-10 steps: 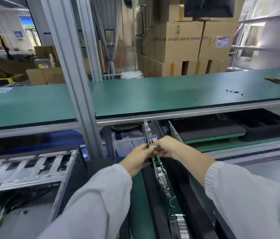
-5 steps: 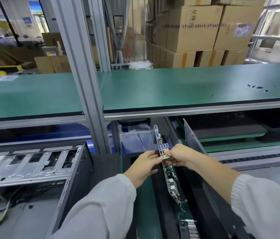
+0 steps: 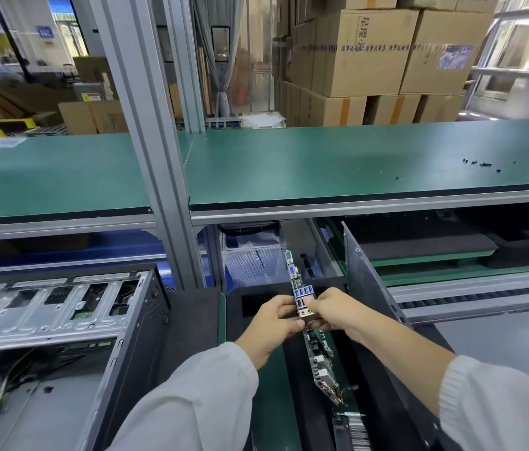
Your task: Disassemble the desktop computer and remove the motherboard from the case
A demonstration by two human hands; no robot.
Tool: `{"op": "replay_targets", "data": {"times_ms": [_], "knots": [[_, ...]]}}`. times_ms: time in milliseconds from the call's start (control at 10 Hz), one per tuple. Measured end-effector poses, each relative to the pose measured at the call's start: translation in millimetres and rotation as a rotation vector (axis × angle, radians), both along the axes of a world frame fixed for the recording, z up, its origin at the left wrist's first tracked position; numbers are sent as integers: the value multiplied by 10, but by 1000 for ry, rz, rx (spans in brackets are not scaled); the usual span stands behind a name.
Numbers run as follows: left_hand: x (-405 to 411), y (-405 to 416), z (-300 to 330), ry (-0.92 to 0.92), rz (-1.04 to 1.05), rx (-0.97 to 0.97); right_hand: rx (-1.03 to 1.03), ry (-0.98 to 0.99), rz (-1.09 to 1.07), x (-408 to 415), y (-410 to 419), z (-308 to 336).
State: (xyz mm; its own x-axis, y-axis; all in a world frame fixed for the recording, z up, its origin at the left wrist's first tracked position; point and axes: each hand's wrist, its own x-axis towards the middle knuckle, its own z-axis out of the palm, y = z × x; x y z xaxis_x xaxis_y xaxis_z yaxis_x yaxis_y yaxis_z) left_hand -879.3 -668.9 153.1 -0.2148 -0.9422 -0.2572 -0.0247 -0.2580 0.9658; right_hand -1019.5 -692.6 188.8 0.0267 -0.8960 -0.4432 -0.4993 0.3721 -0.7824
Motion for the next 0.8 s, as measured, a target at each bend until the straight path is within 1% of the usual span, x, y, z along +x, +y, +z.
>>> {"op": "replay_targets", "data": {"times_ms": [100, 300, 400, 700, 800], "knots": [[-40, -33, -50, -20, 12, 8, 12, 10, -37, 57, -75, -65], [69, -53, -105, -33, 195, 137, 71, -23, -159, 131, -234, -226], [216, 14, -85, -37, 173, 178, 69, -11, -187, 157, -273, -289], [445, 152, 99, 45, 169, 142, 26, 141, -186, 247, -374, -323], [522, 155, 130, 96, 189, 117, -3, 229, -175, 287, -337, -282]]}}
